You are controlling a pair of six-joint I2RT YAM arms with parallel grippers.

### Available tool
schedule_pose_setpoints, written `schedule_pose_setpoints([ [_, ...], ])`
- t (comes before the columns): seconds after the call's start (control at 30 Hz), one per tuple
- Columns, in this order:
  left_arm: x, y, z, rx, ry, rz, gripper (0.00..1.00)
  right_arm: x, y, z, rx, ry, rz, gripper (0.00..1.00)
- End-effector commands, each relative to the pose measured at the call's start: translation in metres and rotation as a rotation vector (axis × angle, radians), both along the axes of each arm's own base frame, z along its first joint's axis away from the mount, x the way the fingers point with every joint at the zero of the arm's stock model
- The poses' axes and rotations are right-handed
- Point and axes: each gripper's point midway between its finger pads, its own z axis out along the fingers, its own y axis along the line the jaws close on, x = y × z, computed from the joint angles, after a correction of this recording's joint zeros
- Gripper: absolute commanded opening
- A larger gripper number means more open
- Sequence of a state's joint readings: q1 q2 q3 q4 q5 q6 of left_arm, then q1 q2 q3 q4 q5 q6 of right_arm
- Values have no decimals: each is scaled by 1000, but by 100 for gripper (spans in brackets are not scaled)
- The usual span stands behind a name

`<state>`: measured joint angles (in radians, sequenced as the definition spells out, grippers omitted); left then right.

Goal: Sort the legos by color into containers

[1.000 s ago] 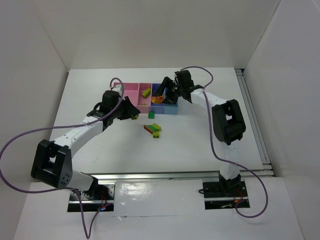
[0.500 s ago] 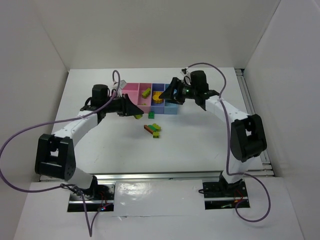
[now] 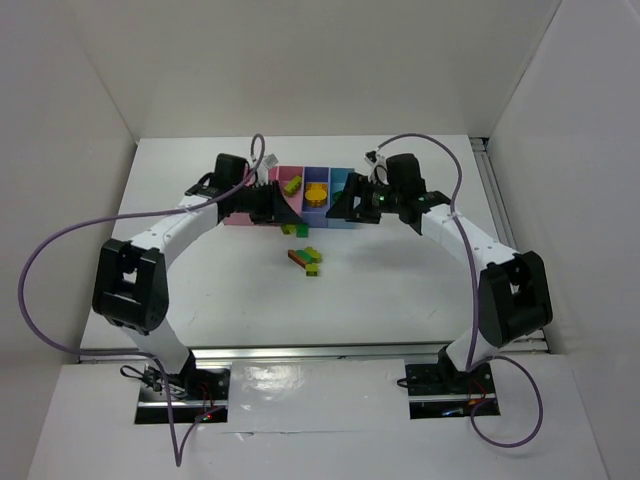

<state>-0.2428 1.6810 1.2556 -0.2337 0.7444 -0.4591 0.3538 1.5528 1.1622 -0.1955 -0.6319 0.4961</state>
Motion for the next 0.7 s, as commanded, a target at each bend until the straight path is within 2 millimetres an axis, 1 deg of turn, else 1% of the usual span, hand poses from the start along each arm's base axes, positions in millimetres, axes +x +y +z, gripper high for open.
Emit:
schedule_pose_setpoints([
  [0.0,-26,32,-68,374,212,176,0,5,-31,-25,-166,29,-167,80],
  [0.03,-35,39,-78,436,233,209,0,4,-34,-26,-176,26,-180,80],
  [0.07,-37,52,-85,546,214,296,0,6,-38,-31,-193,35,-213,80],
  [0.1,-40,60,-89,613,206,344,0,5,-41,-37,-202,52,-232,80],
  [0.13,-47,69,-97,671,209,375,0,5,-41,-33,-197,42,-233,80],
  [0.17,-46,80,-99,731,184,425,0,4,-44,-38,-209,50,-242,80],
  [0.2,-54,80,-96,742,182,448,0,4,-44,-38,-209,50,-242,80],
  [0.23,-60,87,-101,761,191,467,0,2,-45,-42,-213,58,-241,80],
  [0.33,-66,95,-97,795,177,524,0,2,-45,-42,-213,58,-241,80],
  [0.4,-69,103,-101,860,176,557,1,1,-44,-41,-208,60,-234,80],
  [0.43,-70,103,-108,876,191,550,10,0,-44,-44,-208,60,-234,80],
  [0.47,-67,102,-110,880,195,548,18,0,-43,-43,-204,66,-239,80],
  [0.53,-64,90,-111,878,188,513,35,-1,-42,-43,-198,69,-230,80],
  [0.57,-62,88,-113,885,196,496,56,-1,-42,-43,-198,69,-230,80],
  [0.6,-64,78,-114,874,200,469,65,-1,-42,-46,-202,77,-230,81],
  [0.67,-62,70,-114,869,192,440,78,-3,-43,-50,-206,85,-229,81],
])
